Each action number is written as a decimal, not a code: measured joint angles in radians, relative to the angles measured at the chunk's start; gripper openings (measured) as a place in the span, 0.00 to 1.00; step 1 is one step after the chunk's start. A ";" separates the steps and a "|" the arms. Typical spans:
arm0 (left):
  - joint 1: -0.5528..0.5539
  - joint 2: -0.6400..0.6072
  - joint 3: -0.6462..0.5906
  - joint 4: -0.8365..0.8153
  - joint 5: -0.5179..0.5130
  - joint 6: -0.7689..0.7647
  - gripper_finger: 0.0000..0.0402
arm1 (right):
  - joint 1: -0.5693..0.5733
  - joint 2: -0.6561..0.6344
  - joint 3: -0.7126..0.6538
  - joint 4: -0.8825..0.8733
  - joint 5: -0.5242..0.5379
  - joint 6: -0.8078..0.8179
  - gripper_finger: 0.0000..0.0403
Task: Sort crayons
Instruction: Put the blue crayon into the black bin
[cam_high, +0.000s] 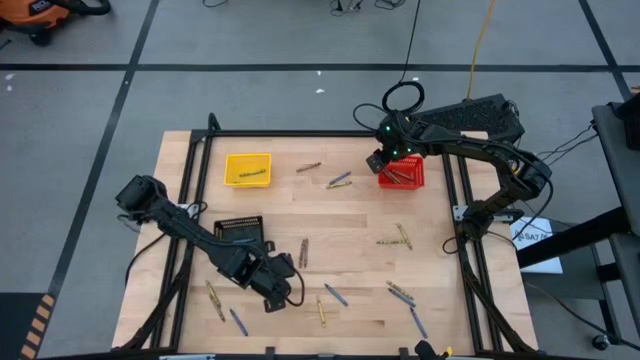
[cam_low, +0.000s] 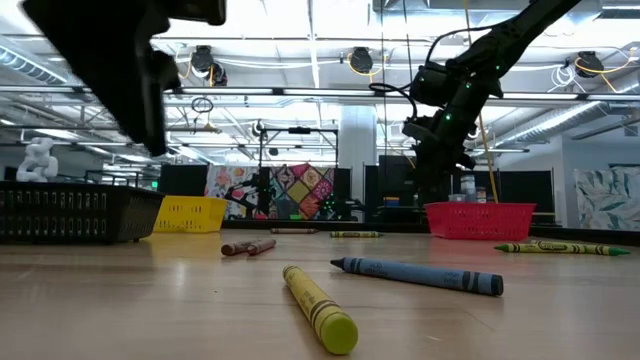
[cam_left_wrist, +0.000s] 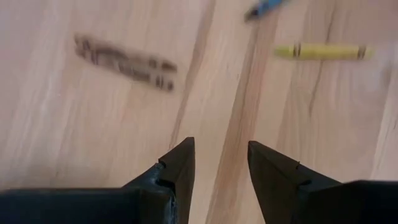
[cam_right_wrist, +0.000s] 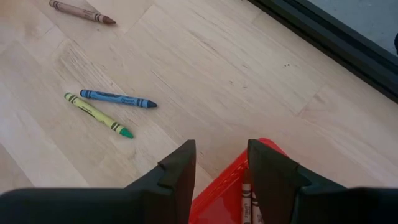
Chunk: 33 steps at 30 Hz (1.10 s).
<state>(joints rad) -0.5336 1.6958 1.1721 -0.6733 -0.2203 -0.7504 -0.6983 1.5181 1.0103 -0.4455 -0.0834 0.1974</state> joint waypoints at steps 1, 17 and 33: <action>0.001 0.000 0.000 0.018 -0.018 -0.001 0.37 | 0.000 0.000 0.000 0.000 0.000 0.000 0.33; 0.064 0.000 0.000 0.241 -0.078 -0.186 0.37 | 0.000 0.000 0.000 -0.001 0.000 0.000 0.33; 0.093 0.000 0.000 0.290 -0.021 -0.140 0.36 | 0.000 0.000 0.000 0.048 0.000 -0.012 0.33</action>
<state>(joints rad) -0.4403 1.6958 1.1717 -0.3833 -0.2417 -0.8903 -0.6983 1.5181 1.0103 -0.3978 -0.0837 0.1857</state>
